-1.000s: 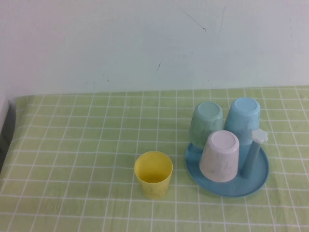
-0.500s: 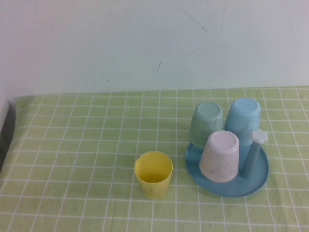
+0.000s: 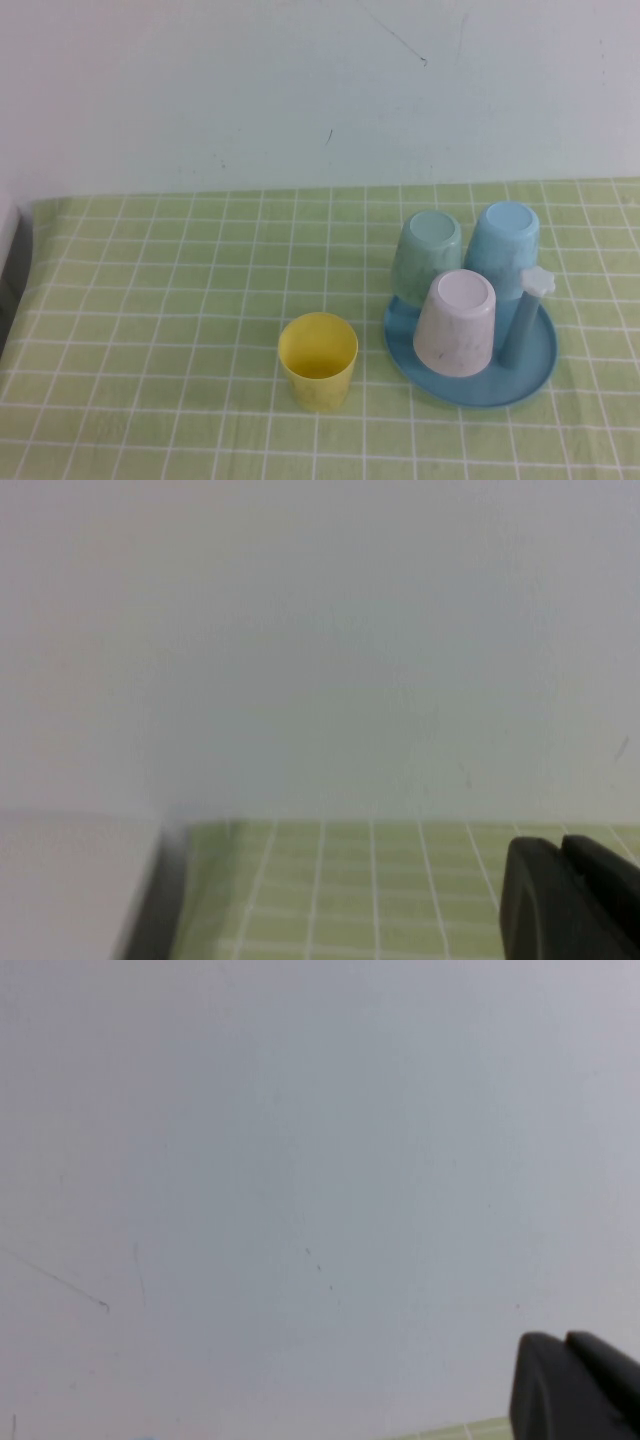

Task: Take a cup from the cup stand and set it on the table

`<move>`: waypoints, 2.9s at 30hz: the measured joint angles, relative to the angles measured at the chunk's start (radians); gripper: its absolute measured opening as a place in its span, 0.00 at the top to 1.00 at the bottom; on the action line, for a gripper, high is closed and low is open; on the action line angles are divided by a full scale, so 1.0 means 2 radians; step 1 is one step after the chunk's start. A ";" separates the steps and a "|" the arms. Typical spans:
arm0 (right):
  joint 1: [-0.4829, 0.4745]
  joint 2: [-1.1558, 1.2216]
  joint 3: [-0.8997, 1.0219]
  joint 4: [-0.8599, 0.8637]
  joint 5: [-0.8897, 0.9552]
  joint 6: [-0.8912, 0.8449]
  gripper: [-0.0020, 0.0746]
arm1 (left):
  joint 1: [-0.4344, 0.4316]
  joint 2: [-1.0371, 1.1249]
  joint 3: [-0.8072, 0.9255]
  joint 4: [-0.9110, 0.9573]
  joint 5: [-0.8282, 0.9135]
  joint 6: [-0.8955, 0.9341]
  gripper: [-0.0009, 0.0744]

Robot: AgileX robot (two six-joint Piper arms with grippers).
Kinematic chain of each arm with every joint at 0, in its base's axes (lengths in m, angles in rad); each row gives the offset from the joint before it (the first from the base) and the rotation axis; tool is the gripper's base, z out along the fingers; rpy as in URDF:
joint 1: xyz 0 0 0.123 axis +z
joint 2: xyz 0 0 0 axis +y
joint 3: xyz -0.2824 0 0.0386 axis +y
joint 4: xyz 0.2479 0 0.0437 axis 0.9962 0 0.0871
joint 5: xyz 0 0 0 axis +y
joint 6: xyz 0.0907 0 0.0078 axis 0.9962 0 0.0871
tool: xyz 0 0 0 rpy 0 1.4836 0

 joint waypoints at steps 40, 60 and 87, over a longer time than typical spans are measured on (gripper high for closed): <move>0.000 0.123 -0.174 -0.056 0.337 -0.125 0.98 | 0.000 0.069 -0.150 -0.116 0.209 0.025 0.99; 0.000 0.173 -0.147 -0.056 0.333 -0.136 0.98 | -0.002 0.224 -0.223 -0.175 0.340 0.228 0.99; 0.000 0.173 -0.145 -0.052 0.316 -0.136 0.98 | -0.071 0.506 -0.423 -0.263 0.424 0.276 0.99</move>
